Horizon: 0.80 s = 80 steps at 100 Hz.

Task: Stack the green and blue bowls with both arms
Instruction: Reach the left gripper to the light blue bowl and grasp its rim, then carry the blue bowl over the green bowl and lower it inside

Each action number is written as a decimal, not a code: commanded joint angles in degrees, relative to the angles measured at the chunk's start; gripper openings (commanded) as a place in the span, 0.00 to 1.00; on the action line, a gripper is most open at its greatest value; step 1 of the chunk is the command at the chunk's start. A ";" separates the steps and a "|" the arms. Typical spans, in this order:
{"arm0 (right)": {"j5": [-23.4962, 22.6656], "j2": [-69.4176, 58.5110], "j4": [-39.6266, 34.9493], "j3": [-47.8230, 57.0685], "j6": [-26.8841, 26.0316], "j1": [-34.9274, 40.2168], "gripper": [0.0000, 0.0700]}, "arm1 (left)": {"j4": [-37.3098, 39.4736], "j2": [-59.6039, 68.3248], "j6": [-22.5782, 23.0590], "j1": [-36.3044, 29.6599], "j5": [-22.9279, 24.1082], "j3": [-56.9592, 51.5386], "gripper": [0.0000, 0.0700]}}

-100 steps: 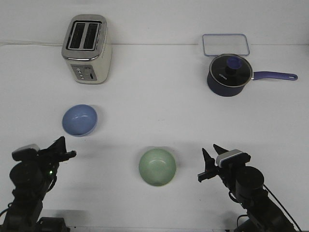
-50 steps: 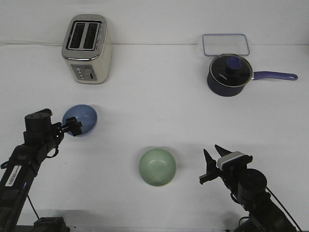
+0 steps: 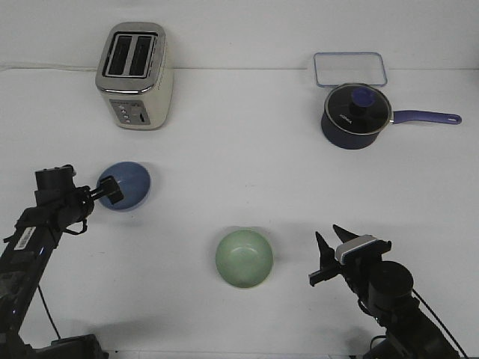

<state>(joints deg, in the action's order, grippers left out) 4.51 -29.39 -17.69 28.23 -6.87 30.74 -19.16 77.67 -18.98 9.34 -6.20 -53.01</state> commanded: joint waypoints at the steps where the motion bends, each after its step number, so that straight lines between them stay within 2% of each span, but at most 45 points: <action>1: 0.00 -0.28 0.42 0.52 0.46 0.42 0.40 | 1.05 2.21 0.39 0.17 -0.31 -0.92 0.89; 22: 0.02 -0.28 0.07 0.52 0.46 0.39 0.40 | 2.91 5.97 0.39 0.17 -0.48 -0.92 0.88; 27: 0.02 -0.28 0.07 0.52 0.46 0.42 0.40 | 2.93 6.43 0.44 0.17 -0.48 -0.92 0.84; 36: 0.02 -0.28 0.07 0.52 0.46 0.42 0.40 | 2.93 7.30 1.16 0.17 -0.48 -0.92 0.66; 46: 0.04 -0.28 0.07 0.52 0.46 0.39 0.40 | 2.73 8.31 1.90 0.15 -0.48 -0.92 0.51; 51: 0.04 -0.28 0.09 0.52 0.46 0.42 0.40 | 2.56 8.66 1.92 0.09 -0.48 -0.92 0.35; 52: 0.02 -0.28 0.07 0.52 0.46 0.42 0.40 | 2.56 8.66 1.92 0.09 -0.48 -0.92 0.35; 60: 0.04 -0.28 0.07 0.52 0.48 0.39 0.40 | 2.60 8.61 1.88 0.04 -0.57 -0.94 0.00; 80: 0.04 -0.28 0.07 0.52 0.48 0.39 0.40 | 2.93 7.04 2.10 0.00 -3.21 -0.94 0.02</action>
<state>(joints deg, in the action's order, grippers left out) 4.51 -29.39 -18.00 28.23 -6.85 30.74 -16.43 85.19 -17.52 9.32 -8.12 -53.01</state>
